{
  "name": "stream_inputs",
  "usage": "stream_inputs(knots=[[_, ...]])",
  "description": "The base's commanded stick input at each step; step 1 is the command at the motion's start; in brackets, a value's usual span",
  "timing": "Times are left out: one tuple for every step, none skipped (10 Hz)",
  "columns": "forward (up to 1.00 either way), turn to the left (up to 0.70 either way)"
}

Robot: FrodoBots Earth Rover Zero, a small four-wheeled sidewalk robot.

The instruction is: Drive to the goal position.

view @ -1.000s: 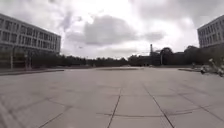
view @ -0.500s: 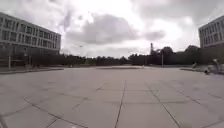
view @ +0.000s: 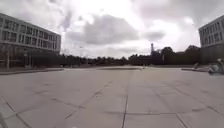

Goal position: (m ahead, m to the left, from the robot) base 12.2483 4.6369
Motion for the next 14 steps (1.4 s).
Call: stream_inputs(knots=[[0.70, 0.00], [0.70, 0.00], [0.70, 0.00], [0.70, 0.00], [0.70, 0.00], [0.70, 0.00], [0.70, 0.00], [0.70, 0.00], [0.70, 0.00], [0.70, 0.00], [0.70, 0.00], [0.70, 0.00], [0.70, 0.00], [0.70, 0.00]])
